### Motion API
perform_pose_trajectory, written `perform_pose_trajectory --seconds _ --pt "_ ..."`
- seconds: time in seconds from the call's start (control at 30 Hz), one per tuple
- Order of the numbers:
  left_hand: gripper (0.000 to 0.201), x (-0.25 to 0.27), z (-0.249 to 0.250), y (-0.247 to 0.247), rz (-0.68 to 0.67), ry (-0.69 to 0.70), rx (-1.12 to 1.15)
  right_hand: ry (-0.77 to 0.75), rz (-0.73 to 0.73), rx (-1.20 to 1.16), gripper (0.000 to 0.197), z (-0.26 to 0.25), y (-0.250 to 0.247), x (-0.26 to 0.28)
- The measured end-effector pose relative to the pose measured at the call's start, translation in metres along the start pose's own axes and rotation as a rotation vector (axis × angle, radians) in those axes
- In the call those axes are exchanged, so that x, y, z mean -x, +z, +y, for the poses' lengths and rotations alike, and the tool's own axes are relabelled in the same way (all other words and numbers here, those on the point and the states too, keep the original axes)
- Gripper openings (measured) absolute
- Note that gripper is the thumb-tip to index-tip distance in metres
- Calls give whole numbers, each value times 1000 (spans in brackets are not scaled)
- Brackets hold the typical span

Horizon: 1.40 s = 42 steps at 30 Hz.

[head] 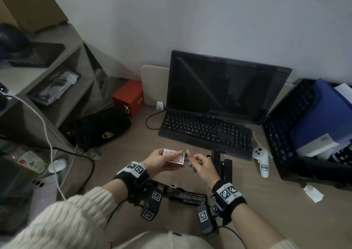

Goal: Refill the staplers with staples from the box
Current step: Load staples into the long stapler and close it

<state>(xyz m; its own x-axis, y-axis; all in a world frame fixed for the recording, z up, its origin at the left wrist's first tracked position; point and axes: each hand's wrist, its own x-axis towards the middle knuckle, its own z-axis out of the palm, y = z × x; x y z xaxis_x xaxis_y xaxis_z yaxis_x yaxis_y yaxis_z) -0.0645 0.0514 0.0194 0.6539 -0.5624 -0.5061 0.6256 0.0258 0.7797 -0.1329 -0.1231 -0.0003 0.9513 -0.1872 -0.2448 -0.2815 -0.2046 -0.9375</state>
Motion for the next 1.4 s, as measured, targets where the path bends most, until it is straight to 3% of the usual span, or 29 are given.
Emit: perform_pose_trajectory --seconds 0.17,0.53,0.63,0.73,0.8,0.97,1.13,1.4 --pt "21 4 -2 2 -72 -26 -29 24 -100 -47 40 -4 1 1" --pt "48 1 -3 -2 24 -48 9 40 -28 -92 27 -1 -4 3" --pt "48 2 -1 -4 43 -39 49 35 83 -92 33 3 -8 3" --pt "39 4 -1 -9 63 -34 60 56 217 -122 27 10 -16 6" --pt "42 3 -2 -15 90 -37 50 87 233 -107 23 16 -22 8" --pt "51 3 -8 -24 147 -55 24 177 130 107 11 42 -28 18" --pt "37 4 -12 -22 154 -53 10 191 -23 474 38 64 -23 32" --pt "46 3 -13 -22 153 -64 3 117 -59 843 37 73 -14 41"
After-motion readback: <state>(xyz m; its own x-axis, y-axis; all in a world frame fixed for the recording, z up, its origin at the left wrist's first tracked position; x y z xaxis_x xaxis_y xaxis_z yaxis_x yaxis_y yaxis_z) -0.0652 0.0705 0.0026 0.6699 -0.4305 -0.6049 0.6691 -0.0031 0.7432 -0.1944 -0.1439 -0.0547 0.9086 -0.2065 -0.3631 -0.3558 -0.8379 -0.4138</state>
